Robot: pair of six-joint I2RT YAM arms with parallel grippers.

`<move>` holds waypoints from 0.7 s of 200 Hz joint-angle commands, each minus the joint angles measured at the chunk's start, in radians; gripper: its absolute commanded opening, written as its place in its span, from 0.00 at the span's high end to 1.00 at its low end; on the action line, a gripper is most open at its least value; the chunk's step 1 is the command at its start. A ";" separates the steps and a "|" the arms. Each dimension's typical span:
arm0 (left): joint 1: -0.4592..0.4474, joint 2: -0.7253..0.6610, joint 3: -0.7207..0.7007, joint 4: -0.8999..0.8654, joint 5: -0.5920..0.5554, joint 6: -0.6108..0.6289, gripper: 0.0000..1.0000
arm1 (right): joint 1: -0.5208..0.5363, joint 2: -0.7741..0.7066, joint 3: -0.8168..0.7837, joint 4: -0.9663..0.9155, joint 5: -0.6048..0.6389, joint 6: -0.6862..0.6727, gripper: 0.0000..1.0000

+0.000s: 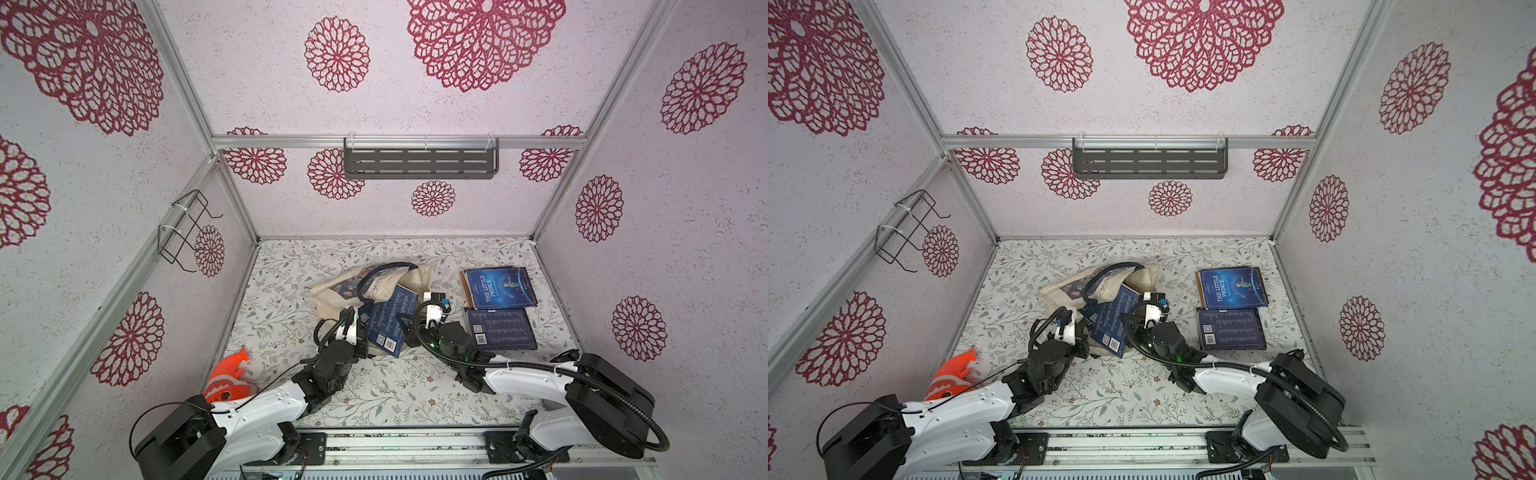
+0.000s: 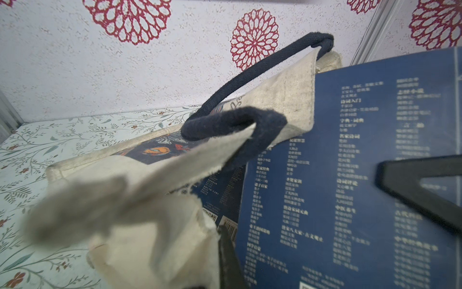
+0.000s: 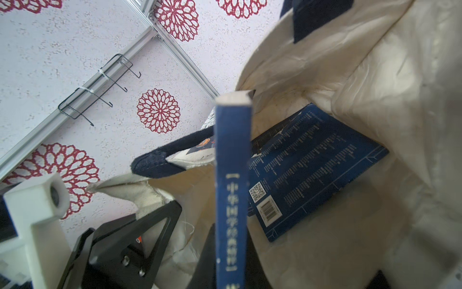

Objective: Take out the books from the canvas bag
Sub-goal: Pick up the book from the canvas bag.

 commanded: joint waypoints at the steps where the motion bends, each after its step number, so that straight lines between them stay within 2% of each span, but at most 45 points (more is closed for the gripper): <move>1: -0.003 -0.020 0.024 -0.004 0.010 0.013 1.00 | 0.004 -0.116 -0.015 0.060 0.019 -0.041 1.00; 71: -0.003 -0.032 0.027 -0.020 0.012 0.005 1.00 | 0.001 -0.368 -0.090 -0.076 0.219 -0.098 1.00; 140: -0.003 -0.011 0.034 -0.017 0.018 0.003 1.00 | -0.015 -0.638 -0.164 -0.243 0.479 -0.070 1.00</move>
